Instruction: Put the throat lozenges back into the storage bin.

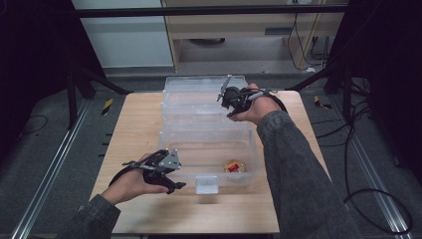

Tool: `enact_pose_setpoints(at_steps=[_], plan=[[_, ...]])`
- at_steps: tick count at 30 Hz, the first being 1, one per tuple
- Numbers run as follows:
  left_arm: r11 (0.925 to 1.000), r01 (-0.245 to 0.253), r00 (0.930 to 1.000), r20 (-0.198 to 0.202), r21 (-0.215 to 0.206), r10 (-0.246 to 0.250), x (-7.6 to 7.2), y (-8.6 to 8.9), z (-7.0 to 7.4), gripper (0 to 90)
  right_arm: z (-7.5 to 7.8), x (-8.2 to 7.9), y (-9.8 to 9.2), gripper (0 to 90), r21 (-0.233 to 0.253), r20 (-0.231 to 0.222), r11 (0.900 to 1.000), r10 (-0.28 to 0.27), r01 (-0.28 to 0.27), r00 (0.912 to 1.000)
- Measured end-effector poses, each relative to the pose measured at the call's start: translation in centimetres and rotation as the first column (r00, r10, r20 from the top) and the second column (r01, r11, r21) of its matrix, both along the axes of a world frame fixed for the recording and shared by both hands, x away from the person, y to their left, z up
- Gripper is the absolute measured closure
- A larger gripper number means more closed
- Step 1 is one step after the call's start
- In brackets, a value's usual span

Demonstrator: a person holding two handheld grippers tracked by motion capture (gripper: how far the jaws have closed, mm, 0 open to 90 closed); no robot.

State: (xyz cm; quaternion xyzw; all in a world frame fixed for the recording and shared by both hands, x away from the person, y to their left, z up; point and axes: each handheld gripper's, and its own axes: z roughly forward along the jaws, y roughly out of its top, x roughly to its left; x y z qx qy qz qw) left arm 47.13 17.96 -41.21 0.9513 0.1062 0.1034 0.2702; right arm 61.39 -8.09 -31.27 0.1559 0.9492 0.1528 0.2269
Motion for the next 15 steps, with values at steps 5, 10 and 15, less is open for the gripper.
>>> enact_pose_setpoints(at_steps=[5,10,15], plan=[[0.9999,0.013,0.9999,-0.003,0.008,-0.013,-0.06,-0.11,-0.11,36.6,-0.09,-0.08,-0.20,56.3,-0.005,0.009,1.000,0.006,-0.006,0.9999],[0.9994,0.018,0.9998,-0.002,0.030,-0.018,-0.08,0.01,-0.24,47.3,-0.12,-0.19,-0.42,60.1,-0.003,0.023,1.000,0.015,-0.014,0.9996],[0.9992,0.022,0.9997,-0.009,0.033,-0.022,0.04,0.27,-0.41,53.9,-0.09,-0.21,-0.57,64.5,-0.005,0.034,1.000,0.008,-0.008,0.9994]])
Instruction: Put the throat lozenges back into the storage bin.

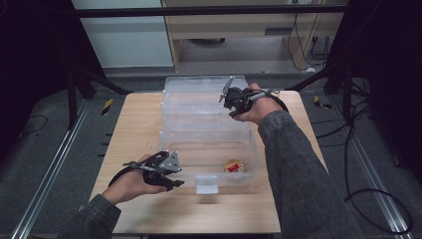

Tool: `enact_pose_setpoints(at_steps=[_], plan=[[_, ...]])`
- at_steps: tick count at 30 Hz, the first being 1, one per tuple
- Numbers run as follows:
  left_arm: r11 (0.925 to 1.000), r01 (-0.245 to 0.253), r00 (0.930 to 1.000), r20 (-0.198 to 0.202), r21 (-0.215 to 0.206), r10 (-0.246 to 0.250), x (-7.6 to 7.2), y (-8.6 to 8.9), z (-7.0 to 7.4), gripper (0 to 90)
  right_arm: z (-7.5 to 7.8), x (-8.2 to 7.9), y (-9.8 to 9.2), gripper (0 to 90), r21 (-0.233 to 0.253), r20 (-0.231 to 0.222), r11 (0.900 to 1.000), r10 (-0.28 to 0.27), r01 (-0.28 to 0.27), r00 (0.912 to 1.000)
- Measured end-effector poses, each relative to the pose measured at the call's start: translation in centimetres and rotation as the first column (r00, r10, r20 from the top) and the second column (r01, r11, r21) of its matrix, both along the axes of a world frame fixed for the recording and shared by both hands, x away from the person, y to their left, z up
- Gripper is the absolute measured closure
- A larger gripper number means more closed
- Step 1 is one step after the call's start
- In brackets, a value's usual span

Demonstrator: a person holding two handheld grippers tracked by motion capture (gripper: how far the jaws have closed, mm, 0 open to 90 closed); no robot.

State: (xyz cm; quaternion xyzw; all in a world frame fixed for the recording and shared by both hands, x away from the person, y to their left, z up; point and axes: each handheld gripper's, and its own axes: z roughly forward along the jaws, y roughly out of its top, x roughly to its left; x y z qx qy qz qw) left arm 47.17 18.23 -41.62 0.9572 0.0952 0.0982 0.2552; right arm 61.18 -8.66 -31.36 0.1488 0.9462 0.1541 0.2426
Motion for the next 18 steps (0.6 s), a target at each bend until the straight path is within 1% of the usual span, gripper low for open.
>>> enact_pose_setpoints(at_steps=[5,6,7,8,9,10,11,12,13,16,18], plan=[[1.0000,-0.001,1.0000,0.006,0.007,0.001,0.08,0.01,0.02,62.0,0.01,0.05,0.01,68.2,0.002,0.009,1.000,0.003,-0.003,1.0000],[1.0000,-0.004,1.0000,0.006,0.009,0.004,0.11,0.01,0.00,62.0,0.03,0.05,0.02,69.1,0.000,0.011,1.000,0.002,-0.002,0.9999],[0.9998,-0.016,0.9998,0.006,0.014,0.016,0.20,0.10,-0.01,66.3,0.03,0.06,0.02,69.5,-0.002,0.013,1.000,0.004,-0.004,0.9999],[0.9998,-0.016,0.9998,0.006,0.014,0.016,0.20,0.10,-0.01,68.8,0.03,0.06,0.02,69.5,-0.002,0.013,1.000,0.004,-0.004,0.9999],[0.9997,-0.020,0.9998,0.002,0.010,0.020,0.25,0.16,-0.04,68.8,0.02,0.04,0.02,69.7,-0.002,0.014,1.000,0.007,-0.007,0.9999],[0.9998,-0.019,0.9998,-0.010,0.000,0.019,0.27,0.28,-0.10,71.4,0.01,0.02,0.02,69.9,-0.002,0.017,1.000,0.010,-0.010,0.9998],[0.9998,-0.019,0.9998,-0.010,0.000,0.019,0.27,0.28,-0.10,72.8,0.01,0.02,0.02,69.9,-0.002,0.017,1.000,0.010,-0.010,0.9998],[0.9998,-0.020,0.9997,-0.016,-0.006,0.020,0.25,0.32,-0.17,72.8,0.02,0.01,0.02,70.0,-0.003,0.017,1.000,0.011,-0.011,0.9998],[0.9998,-0.018,0.9996,-0.021,-0.007,0.018,0.20,0.36,-0.26,76.3,0.02,-0.02,0.04,70.1,-0.003,0.017,1.000,0.009,-0.009,0.9998],[0.9996,-0.024,0.9994,-0.024,-0.014,0.023,0.19,0.40,-0.33,77.0,0.05,0.03,0.06,69.9,-0.002,0.012,1.000,0.003,-0.003,0.9999],[0.9996,-0.025,0.9994,-0.026,-0.011,0.025,0.20,0.39,-0.29,77.0,0.05,0.06,0.09,69.9,-0.001,0.012,1.000,0.005,-0.005,0.9999]])
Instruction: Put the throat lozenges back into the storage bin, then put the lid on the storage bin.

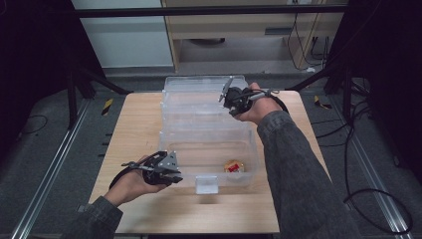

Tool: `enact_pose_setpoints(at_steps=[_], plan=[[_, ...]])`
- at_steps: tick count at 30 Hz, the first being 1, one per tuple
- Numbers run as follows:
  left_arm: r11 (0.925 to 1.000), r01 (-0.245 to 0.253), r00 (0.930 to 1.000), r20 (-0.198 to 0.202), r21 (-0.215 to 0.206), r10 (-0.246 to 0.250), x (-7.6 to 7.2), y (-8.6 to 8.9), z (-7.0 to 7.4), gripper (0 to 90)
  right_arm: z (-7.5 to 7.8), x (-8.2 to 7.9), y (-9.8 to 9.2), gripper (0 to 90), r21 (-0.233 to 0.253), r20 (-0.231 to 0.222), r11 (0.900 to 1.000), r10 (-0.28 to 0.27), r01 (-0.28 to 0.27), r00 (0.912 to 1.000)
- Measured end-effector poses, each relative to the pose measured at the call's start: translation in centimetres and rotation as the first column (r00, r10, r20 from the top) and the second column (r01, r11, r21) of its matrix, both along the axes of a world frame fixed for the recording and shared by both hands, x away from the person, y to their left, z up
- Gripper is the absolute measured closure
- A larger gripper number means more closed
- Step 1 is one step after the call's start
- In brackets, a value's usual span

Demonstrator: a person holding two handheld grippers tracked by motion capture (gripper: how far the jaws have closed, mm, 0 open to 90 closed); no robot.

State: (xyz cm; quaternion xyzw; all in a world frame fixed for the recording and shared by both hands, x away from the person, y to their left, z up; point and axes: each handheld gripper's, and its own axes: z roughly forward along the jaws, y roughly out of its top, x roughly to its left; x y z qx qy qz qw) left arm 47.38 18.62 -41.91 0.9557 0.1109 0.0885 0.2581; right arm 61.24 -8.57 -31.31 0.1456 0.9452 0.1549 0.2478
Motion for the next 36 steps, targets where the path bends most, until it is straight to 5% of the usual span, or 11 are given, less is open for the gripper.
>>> enact_pose_setpoints(at_steps=[36], plan=[[0.9961,-0.078,0.9965,0.025,-0.041,0.079,-0.61,-0.02,-0.19,74.7,0.76,-0.66,-0.07,79.6,0.038,-0.048,0.998,0.045,-0.043,0.9978]])
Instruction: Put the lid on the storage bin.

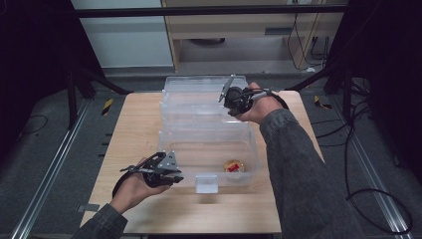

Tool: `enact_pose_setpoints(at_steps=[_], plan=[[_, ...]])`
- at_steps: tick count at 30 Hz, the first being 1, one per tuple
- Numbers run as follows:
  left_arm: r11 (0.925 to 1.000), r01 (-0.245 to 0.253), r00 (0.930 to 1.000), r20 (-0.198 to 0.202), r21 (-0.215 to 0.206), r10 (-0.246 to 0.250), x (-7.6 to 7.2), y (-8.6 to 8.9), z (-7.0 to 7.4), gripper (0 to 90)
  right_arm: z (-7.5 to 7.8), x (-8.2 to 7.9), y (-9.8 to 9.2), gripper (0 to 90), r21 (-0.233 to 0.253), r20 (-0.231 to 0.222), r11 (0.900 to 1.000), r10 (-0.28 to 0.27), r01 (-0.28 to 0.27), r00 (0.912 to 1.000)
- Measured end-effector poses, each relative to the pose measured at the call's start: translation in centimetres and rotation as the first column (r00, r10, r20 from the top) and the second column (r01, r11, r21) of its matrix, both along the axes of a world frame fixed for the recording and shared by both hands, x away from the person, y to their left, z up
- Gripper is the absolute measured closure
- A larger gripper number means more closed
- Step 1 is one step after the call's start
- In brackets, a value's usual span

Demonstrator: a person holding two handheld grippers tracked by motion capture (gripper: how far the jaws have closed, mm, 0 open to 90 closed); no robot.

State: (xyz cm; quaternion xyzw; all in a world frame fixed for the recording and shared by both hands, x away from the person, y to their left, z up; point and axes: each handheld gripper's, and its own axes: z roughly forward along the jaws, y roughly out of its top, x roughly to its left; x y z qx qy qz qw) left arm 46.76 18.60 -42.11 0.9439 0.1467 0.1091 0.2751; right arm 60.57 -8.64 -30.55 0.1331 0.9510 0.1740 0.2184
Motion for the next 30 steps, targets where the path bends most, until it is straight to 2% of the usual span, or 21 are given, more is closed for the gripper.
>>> enact_pose_setpoints(at_steps=[17,21,30], plan=[[0.9998,-0.018,0.9998,-0.003,-0.005,0.018,0.0,0.0,0.0,73.2,0.5,-1.6,0.0,82.3,0.024,0.005,1.000,0.009,-0.009,0.9999],[0.9998,-0.018,0.9998,-0.003,-0.005,0.018,0.0,0.0,0.0,73.1,0.7,-2.0,0.1,82.6,0.014,0.010,1.000,0.016,-0.017,0.9998],[0.9993,-0.035,0.9994,-0.002,-0.015,0.035,0.2,0.1,-0.1,72.1,0.5,-1.6,0.0,82.2,0.023,0.003,1.000,0.004,-0.004,1.0000]])
